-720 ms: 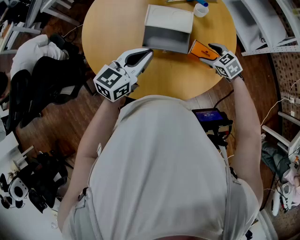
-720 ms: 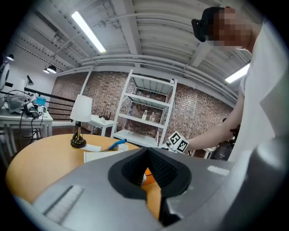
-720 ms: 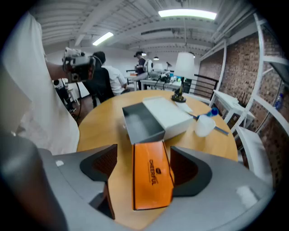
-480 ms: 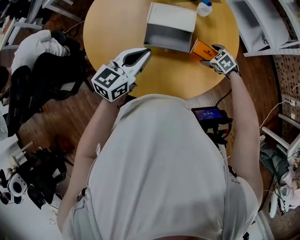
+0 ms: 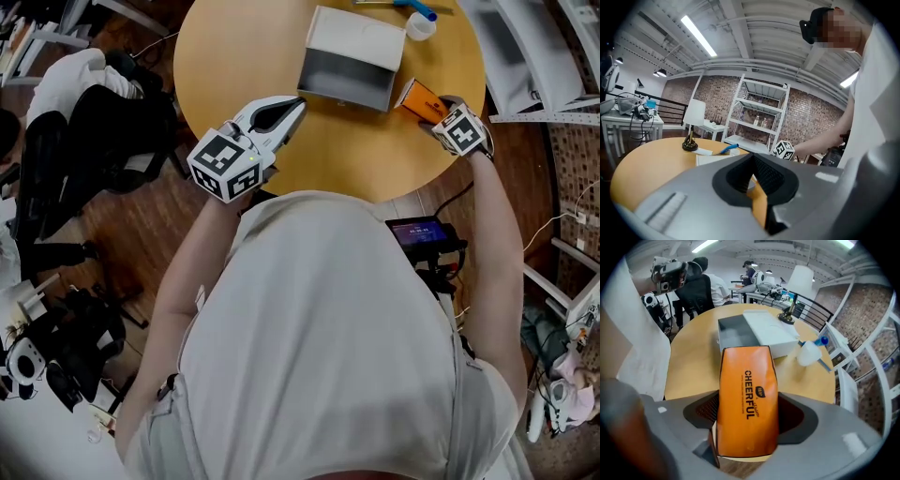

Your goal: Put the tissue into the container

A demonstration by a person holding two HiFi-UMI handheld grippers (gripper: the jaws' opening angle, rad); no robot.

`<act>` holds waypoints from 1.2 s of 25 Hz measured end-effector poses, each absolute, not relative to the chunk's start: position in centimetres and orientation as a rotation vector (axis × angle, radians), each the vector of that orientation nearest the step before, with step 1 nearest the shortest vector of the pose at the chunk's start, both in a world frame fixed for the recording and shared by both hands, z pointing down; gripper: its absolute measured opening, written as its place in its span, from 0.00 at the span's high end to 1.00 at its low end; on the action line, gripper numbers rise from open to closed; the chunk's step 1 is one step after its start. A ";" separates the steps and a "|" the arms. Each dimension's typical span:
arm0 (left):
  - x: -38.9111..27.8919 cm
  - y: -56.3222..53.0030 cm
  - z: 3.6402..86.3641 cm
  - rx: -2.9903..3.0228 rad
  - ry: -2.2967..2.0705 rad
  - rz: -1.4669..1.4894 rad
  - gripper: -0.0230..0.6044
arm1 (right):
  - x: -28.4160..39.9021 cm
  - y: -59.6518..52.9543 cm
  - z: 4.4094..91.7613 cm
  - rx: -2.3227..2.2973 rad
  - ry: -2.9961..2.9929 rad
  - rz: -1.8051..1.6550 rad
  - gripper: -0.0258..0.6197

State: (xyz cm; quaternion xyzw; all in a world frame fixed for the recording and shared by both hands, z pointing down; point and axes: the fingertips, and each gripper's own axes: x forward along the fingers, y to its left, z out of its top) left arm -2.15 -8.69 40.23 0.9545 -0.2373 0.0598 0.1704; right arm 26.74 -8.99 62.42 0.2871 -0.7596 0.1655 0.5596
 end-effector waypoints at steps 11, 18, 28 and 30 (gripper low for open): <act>-5.4 -9.0 40.8 2.657 -0.766 0.105 0.96 | 9.3 -16.2 58.8 0.511 -1.977 0.210 0.40; -8.7 -8.9 42.2 2.596 -0.838 0.099 0.96 | 7.0 -17.2 64.9 0.452 -1.841 0.219 0.40; -8.7 -8.7 42.3 2.607 -0.817 0.105 0.96 | 7.6 -17.4 64.2 0.460 -1.909 0.214 0.37; -8.4 -8.7 42.2 2.615 -0.807 0.107 0.96 | 7.5 -17.2 61.0 0.520 -2.006 0.228 0.38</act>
